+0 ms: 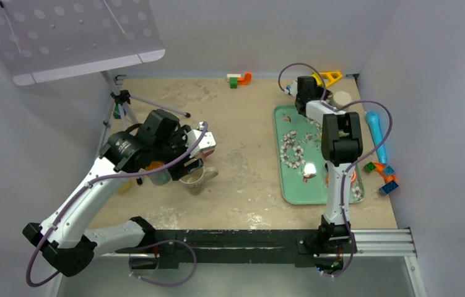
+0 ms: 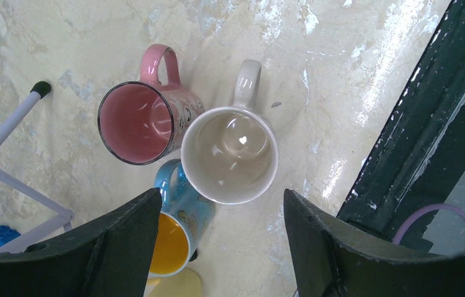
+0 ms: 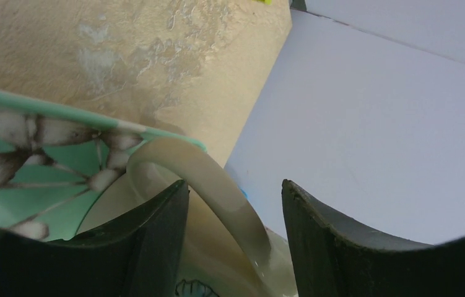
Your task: Turn the mug right side up
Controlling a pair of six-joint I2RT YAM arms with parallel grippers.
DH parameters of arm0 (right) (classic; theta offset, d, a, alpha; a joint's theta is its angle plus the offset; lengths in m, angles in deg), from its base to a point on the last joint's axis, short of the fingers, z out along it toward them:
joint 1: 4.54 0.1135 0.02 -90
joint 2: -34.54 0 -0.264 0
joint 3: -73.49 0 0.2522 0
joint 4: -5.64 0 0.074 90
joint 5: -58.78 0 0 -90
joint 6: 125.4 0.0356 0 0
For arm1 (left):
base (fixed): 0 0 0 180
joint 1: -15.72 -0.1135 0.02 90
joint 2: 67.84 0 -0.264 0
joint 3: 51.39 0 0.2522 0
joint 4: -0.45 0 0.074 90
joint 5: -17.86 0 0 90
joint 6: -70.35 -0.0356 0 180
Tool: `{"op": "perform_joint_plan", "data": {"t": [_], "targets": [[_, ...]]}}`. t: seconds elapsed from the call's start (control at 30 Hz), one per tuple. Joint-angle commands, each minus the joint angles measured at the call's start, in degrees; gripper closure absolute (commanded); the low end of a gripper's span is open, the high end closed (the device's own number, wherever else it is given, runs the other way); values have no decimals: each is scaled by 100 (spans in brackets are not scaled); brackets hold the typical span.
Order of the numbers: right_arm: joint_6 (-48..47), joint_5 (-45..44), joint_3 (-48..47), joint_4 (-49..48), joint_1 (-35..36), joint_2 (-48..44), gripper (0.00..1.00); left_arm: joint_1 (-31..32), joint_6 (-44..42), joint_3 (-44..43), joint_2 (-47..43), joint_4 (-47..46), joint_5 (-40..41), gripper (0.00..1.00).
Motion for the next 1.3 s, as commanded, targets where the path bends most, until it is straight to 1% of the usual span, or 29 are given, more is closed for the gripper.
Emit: {"op": "perform_joint_plan", "data": {"t": [0.0,0.03,0.07,0.1,0.17,0.2,0.23,0.27,0.3,0.4,0.5,0.63,0.87,1.03,1.17,1.27], "targets": [[-692,-368,103,-1224,-38,124,41,-20,35,-181,-13,-94,-26,24],[-714,-369,72,-1273,-37,167,42,-21,35,-179,-7,-103,-25,24],[-757,-324,50,-1310,-41,223,46,-15,35,-178,1,-114,-27,24],[-785,-273,6,-1313,-40,279,51,-19,43,-178,17,-117,-30,24],[-863,-282,-43,-1322,-54,374,64,-20,35,-189,43,-117,-18,24],[-911,-310,-40,-1360,-53,406,67,-25,35,-195,61,-117,-10,24],[-955,-355,-36,-1406,-53,416,72,-28,35,-206,76,-115,-9,24],[-985,-402,-35,-1401,-57,412,92,-30,27,-217,89,-110,-12,24],[-1008,-479,-32,-1393,-57,392,100,-29,26,-240,106,-104,-15,24],[-1110,-578,41,-1453,-54,217,100,-28,32,-304,173,-75,-52,24],[-1326,-675,305,-1882,-45,-87,100,-28,50,-319,187,-63,-78,24],[-1321,-715,516,-2440,17,-557,100,-30,85,-335,163,-43,-101,24],[-267,-340,763,-2521,142,-1682,100,-29,105,-446,116,24,-168,24],[193,-166,966,-2766,286,-2238,100,-89,101,-576,33,86,-290,19],[636,-249,877,-2738,593,-2521,100,-283,144,-757,-78,123,-710,14],[1167,-303,570,-2493,930,-2791,100,-518,304,-1024,-83,149,-1175,11]]}}
